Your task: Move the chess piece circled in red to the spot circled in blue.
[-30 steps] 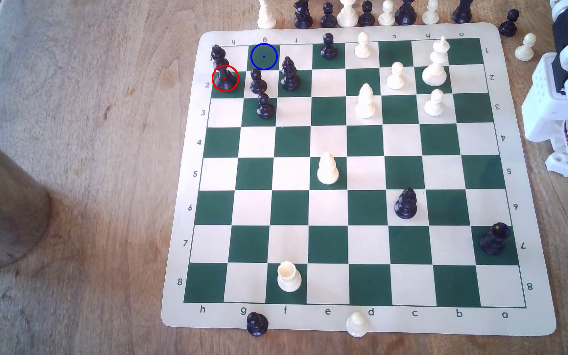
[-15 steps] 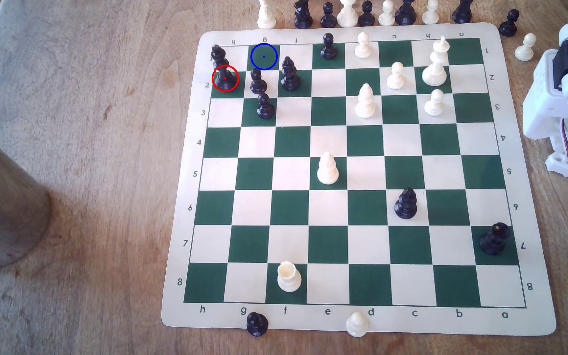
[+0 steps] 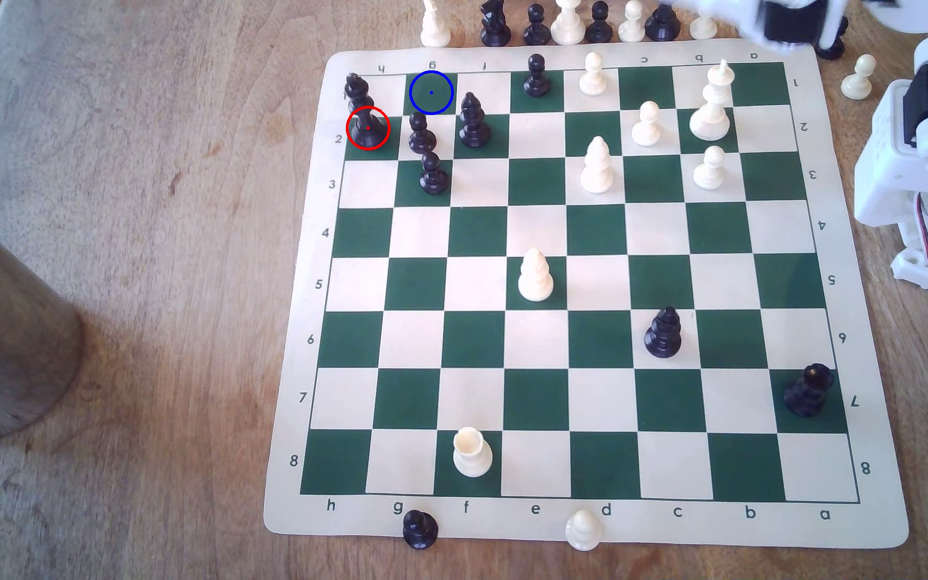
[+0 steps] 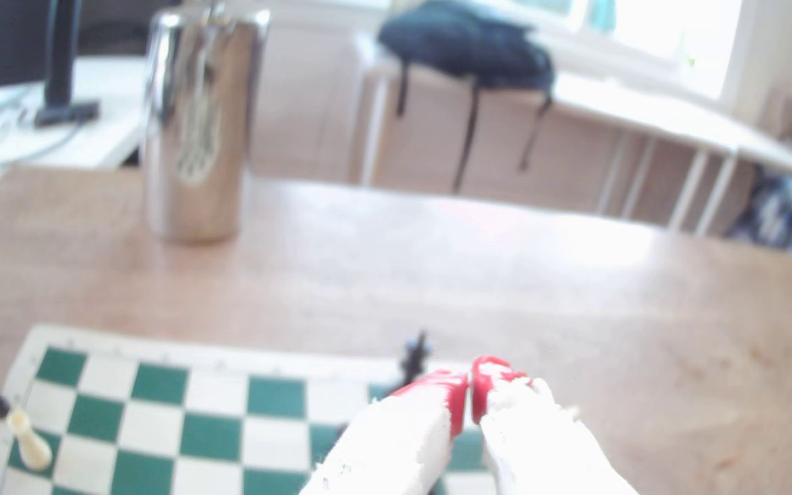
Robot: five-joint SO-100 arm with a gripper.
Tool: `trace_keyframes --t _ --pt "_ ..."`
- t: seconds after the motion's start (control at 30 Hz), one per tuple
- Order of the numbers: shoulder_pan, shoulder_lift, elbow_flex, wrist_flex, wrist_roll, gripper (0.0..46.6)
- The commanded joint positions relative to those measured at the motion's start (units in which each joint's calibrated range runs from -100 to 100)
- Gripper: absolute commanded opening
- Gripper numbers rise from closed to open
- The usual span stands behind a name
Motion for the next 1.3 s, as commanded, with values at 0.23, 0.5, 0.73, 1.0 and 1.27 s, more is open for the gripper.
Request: trace_keyframes --t 0.23,0.5,0.73,1.0,1.27 --pt "-0.24 37.04 -31.55 8.04 -7.96 1.7" --pt "-0.55 58.01 -53.49 10.83 -11.77 4.7" --pt "-1.57 71.85 -68.90 11.65 -12.89 6.4" --pt "-1.33 86.28 -82.59 11.48 -12.99 8.6" --pt "1.64 94.60 -88.49 11.32 -12.89 16.8"
